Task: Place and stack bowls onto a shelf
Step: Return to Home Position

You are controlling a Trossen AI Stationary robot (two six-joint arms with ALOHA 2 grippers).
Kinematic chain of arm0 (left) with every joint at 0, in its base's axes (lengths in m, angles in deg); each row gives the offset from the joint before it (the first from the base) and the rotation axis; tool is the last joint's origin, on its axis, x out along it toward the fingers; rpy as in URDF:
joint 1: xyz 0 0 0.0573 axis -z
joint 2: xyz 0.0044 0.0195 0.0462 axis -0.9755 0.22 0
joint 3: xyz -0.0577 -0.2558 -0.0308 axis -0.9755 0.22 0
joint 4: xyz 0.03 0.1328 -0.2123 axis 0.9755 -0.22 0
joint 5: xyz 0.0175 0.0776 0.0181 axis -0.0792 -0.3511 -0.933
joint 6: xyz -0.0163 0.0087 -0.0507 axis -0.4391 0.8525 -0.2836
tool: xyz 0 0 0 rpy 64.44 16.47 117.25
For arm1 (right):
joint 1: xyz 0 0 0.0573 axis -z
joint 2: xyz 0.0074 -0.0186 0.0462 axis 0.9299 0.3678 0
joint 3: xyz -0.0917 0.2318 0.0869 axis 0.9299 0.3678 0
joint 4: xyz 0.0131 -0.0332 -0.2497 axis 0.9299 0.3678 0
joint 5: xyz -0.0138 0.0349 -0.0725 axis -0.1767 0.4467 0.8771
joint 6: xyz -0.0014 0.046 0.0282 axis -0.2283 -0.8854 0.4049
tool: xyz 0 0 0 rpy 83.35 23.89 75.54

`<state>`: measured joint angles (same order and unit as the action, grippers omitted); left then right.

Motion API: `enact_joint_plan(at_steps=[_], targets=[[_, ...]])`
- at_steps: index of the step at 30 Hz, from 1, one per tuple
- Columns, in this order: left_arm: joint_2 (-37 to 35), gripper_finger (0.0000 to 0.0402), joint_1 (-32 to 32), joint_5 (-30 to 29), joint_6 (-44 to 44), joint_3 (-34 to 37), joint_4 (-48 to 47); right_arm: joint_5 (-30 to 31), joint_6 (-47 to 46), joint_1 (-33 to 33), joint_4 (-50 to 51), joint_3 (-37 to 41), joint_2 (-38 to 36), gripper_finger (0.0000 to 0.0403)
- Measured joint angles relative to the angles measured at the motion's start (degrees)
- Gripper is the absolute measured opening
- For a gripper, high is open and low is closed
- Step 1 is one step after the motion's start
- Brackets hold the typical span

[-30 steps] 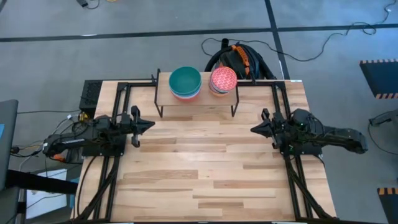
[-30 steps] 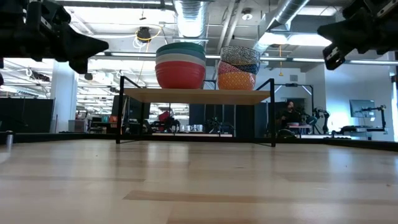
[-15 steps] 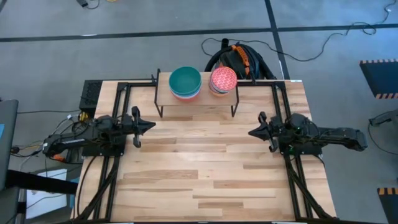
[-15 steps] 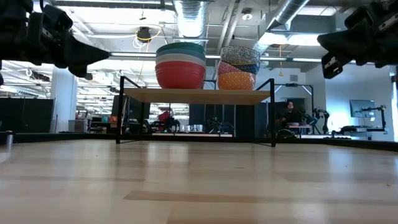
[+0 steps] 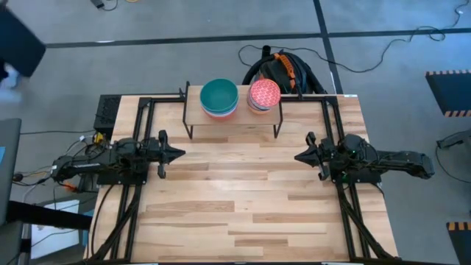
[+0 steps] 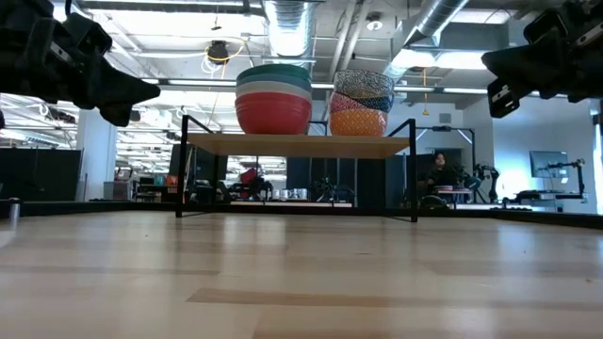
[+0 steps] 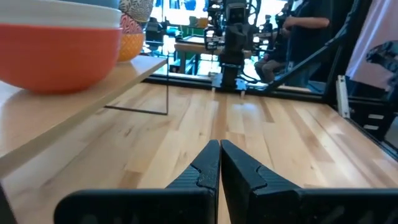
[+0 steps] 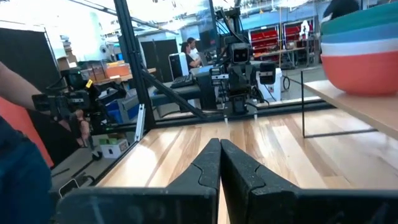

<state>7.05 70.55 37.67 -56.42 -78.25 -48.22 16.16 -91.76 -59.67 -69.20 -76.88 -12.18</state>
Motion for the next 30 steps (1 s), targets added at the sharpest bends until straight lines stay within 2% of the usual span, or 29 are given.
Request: enact_joint_plan(at_steps=[20,30], targets=[[0.0,0.0,-0.1,-0.4,0.3,0.1,-0.1,0.0,0.0,0.0,8.9,0.0,0.0,0.0034],[0.0,0.0,-0.1,-0.4,0.2,0.1,-0.1,0.0,-0.1,0.0,9.4,0.1,0.0,0.0034]])
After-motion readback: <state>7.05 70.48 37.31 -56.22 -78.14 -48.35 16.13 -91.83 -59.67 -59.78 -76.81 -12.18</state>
